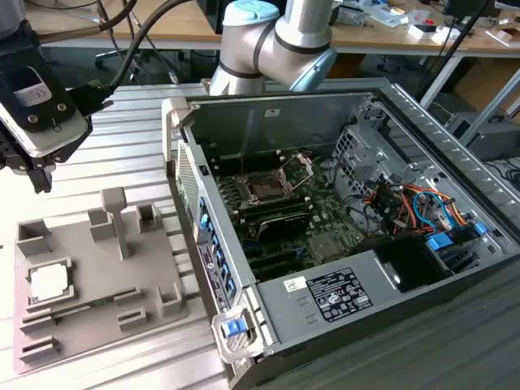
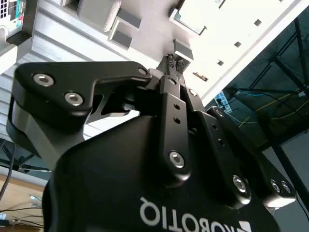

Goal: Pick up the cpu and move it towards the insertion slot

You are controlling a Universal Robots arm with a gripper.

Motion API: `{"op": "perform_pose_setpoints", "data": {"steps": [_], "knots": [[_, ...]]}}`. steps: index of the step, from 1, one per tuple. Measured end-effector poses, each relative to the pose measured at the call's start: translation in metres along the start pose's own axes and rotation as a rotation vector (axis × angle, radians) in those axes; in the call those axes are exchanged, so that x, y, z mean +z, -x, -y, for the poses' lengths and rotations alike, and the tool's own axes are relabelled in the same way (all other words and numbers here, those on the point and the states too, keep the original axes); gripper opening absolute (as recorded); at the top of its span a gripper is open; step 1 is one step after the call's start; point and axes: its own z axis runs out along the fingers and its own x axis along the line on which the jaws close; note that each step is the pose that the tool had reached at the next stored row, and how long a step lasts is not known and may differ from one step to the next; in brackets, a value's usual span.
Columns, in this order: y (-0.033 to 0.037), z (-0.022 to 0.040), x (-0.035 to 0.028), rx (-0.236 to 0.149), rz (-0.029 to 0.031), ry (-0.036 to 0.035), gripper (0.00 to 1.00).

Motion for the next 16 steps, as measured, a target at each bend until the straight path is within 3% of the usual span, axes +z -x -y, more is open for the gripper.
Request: {"op": "perform_pose_setpoints", "data": {"steps": [3, 14, 16], "knots": [[-0.0004, 0.0002, 0.0041, 0.0, -0.0001, 0.0002, 0.11], [-0.001, 0.0002, 0.005, 0.0, 0.0, 0.0001, 0.11], [-0.003, 0.001, 0.0079, 0.0, -0.0001, 0.0001, 0.11]]}}
